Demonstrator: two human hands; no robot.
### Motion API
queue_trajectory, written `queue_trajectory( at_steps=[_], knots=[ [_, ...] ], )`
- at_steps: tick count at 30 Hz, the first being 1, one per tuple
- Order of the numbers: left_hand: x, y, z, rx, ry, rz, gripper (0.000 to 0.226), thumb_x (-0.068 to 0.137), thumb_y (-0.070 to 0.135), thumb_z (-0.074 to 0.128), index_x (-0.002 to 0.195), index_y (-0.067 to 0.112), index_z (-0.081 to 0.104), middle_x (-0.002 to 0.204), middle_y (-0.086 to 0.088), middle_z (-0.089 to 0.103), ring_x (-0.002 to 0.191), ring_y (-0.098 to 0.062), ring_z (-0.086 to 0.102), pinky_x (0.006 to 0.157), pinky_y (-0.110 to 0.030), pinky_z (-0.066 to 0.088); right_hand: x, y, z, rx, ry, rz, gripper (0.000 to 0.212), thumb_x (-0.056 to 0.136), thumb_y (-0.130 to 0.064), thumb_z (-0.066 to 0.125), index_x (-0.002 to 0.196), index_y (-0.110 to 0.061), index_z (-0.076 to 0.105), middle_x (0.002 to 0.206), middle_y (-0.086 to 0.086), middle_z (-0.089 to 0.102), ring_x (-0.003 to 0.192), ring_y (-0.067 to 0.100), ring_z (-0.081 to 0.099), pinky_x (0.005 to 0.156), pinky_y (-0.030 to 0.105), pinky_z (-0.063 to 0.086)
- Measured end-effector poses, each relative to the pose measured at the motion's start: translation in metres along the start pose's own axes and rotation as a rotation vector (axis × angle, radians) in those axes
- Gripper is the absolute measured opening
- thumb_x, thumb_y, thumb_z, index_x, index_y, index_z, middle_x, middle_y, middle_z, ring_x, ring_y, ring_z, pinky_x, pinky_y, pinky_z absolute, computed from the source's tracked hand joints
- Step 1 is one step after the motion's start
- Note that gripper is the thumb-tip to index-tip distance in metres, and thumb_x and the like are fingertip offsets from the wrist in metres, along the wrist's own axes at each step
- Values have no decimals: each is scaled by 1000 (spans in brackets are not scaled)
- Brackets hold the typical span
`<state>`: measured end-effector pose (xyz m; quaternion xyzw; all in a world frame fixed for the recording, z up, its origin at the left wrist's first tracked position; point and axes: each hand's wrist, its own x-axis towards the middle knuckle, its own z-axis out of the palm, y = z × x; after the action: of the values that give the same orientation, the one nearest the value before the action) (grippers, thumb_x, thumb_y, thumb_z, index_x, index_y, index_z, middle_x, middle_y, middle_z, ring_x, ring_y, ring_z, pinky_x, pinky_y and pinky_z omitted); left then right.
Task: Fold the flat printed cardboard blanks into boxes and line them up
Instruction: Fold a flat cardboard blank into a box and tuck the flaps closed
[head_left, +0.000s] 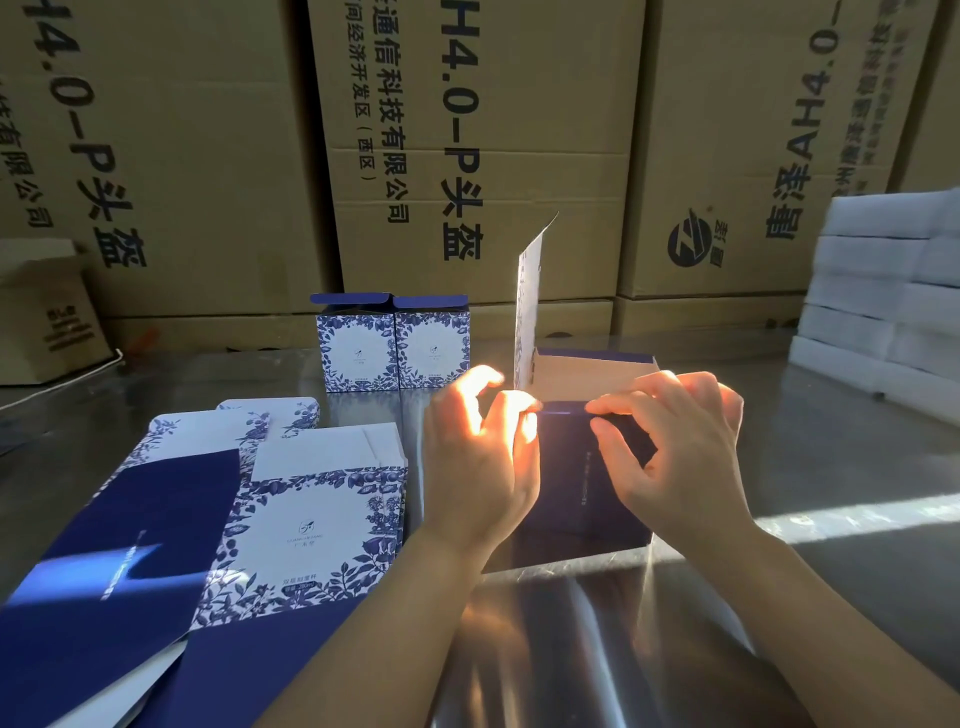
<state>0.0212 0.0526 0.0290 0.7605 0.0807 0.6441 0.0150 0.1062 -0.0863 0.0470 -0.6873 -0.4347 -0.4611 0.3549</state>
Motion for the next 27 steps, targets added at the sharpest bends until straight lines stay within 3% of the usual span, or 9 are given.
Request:
queue_trajectory(
  at_steps=[14,21,27],
  knots=[
    [0,1,0,6,12,-11,21,86,18,49,84,9,68,111,-2,38,98,-20,43,87,-29,36,1,1,2,15,-13,40,9,78,-20,66,78,-23,75,71,-6,58,88,14,40,84,25,18],
    [1,-4,1,19,-5,-101,18,84,17,51,83,12,68,102,-12,54,94,-21,45,86,-30,37,2,4,-1,-2,-58,78,9,78,-27,64,80,-25,73,81,-11,60,93,14,41,85,23,17],
    [1,-7,0,-11,1,-178,19,84,17,49,82,11,67,102,-12,53,94,-21,45,84,-34,42,1,4,-2,36,-34,103,11,77,-24,64,85,-22,71,93,-6,60,97,17,41,89,27,20]
  ],
)
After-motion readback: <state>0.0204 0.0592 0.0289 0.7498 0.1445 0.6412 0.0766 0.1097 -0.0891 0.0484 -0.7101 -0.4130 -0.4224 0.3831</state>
